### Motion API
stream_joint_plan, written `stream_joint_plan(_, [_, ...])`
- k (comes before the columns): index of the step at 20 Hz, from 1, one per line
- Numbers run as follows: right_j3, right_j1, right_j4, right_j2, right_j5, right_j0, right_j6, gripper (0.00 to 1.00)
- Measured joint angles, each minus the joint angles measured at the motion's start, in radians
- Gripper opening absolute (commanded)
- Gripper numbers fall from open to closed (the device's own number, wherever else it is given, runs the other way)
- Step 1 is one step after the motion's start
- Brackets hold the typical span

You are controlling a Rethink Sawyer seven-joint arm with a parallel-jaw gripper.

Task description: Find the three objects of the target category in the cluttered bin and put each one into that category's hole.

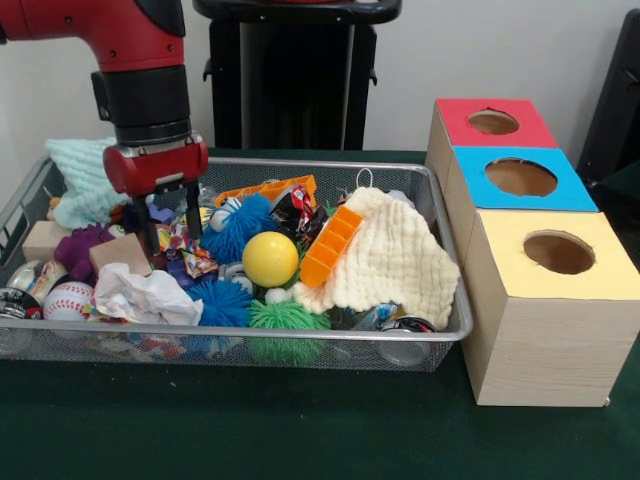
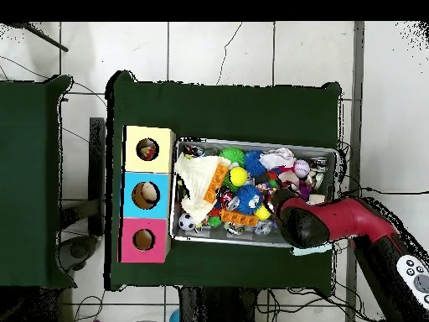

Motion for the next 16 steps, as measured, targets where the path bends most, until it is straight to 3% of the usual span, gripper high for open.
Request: stream_joint_plan(16, [0.023,-0.003,-0.015,-0.024,-0.032,0.022,0.0,1.0])
